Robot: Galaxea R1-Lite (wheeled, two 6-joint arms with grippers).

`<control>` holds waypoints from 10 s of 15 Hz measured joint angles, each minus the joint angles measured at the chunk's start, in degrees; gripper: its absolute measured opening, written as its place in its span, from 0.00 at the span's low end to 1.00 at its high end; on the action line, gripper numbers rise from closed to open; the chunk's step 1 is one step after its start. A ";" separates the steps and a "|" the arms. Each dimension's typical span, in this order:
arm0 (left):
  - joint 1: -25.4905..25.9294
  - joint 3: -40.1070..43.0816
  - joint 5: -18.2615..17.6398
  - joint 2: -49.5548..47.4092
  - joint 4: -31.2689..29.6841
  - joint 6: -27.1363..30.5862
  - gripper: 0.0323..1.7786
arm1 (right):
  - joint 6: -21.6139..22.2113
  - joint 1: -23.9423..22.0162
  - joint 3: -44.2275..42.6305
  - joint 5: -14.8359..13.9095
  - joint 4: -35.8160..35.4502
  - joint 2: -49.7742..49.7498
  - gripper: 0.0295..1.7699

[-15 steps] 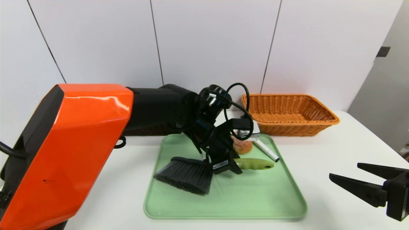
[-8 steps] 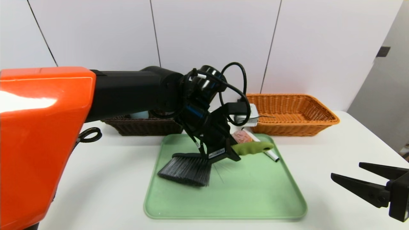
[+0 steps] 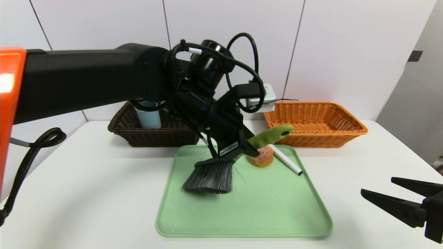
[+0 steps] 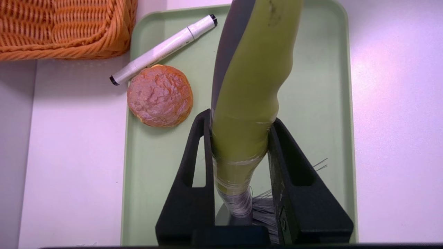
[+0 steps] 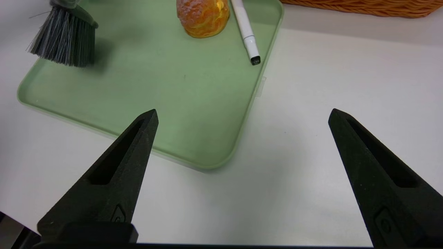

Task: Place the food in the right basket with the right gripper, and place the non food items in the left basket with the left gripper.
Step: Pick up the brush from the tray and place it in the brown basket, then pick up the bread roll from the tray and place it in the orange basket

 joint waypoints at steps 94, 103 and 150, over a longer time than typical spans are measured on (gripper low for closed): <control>18.69 0.90 5.96 -6.78 -27.21 -39.74 0.95 | 0.33 -1.41 1.97 -0.02 0.16 -3.80 0.96; 2.45 13.51 16.81 -10.05 -24.23 -45.54 0.95 | 0.33 -2.71 2.19 -0.50 0.28 -3.50 0.96; -1.17 58.95 14.47 -34.16 -37.73 -36.79 0.95 | -0.59 21.70 -46.01 -19.94 11.15 55.24 0.96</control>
